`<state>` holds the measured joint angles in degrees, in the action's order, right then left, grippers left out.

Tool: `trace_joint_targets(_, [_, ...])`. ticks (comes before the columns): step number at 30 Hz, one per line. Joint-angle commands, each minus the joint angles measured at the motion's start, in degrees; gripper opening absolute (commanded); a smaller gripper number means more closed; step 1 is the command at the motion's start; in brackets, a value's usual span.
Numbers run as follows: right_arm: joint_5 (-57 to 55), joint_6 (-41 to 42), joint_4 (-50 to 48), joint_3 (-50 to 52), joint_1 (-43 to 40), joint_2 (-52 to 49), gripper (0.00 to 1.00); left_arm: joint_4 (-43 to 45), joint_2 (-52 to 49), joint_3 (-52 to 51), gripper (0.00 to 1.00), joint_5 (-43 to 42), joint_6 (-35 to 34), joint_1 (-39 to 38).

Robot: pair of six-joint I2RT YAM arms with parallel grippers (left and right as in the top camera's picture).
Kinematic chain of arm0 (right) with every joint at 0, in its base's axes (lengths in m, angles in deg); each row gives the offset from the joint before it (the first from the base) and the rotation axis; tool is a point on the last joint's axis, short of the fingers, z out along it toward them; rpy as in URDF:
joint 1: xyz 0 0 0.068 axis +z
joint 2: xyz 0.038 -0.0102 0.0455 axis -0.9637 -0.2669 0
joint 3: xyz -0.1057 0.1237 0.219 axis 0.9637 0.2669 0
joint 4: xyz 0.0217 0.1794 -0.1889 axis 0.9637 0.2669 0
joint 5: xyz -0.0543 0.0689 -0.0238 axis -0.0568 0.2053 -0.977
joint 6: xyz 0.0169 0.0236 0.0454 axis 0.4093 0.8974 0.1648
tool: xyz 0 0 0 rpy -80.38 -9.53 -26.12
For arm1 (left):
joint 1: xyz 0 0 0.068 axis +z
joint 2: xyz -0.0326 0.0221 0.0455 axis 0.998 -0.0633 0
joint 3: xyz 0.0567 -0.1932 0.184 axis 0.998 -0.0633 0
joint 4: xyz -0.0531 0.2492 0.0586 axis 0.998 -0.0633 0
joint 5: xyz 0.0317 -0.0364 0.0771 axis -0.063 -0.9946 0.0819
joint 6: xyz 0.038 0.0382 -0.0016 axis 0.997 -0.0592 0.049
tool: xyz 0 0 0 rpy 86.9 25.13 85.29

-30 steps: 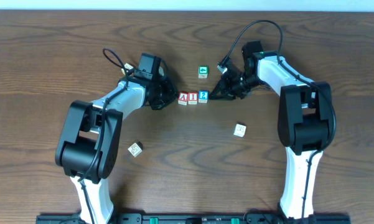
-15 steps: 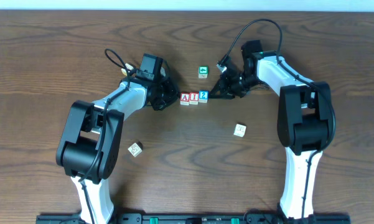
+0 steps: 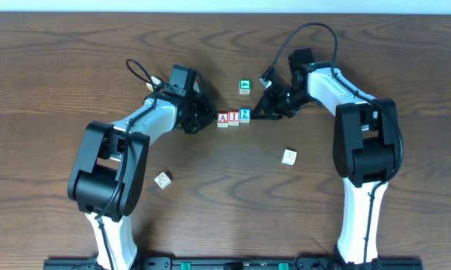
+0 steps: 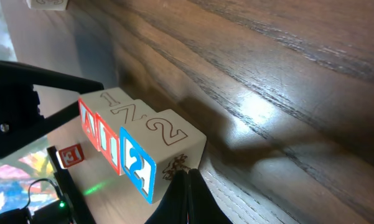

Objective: Spell out Ai2

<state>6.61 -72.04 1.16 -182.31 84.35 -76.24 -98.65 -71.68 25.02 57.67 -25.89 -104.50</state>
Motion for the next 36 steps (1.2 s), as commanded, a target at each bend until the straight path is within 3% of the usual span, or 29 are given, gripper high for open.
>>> trace_joint_targets(1, [0.4, 0.3, 0.3, 0.2, 0.7, -0.7, 0.01, -0.9, -1.0, -0.2, 0.05, 1.5, 0.0, -0.5])
trace_joint_targets(11, [0.3, -0.5, 3.7, -1.5, -1.9, 0.2, 0.02, -2.5, -0.9, -0.1, 0.06, 2.9, 3.5, 3.2])
trace_joint_targets(16, [-4.9, -2.3, 8.7, -5.4, -2.4, 3.1, 0.01, -3.2, 1.7, 0.5, 0.06, 2.7, 6.7, 4.0])
trace_joint_targets(22, [-11.2, -3.3, 13.2, -12.4, -2.4, 13.9, 0.02, -5.9, 14.0, 1.9, 0.06, 3.1, 11.5, 4.0])
trace_joint_targets(28, [-13.2, -3.3, 14.3, -16.1, -2.2, 31.1, 0.01, -9.9, 31.3, 1.9, 0.06, 3.5, 17.0, 3.9])
trace_joint_targets(33, [-15.2, -3.3, 16.0, -16.1, -2.3, 43.1, 0.02, -17.5, 44.1, 1.9, 0.06, 10.4, 22.4, 3.9])
trace_joint_targets(35, [-16.5, -3.3, 17.7, -16.1, -2.3, 46.6, 0.16, -20.4, 47.9, 1.9, 0.06, 13.4, 24.4, 3.9])
trace_joint_targets(36, [-17.1, -3.3, 18.6, -16.1, -2.3, 48.0, 0.37, -21.1, 49.3, 1.9, 0.17, 13.6, 25.9, 3.9])
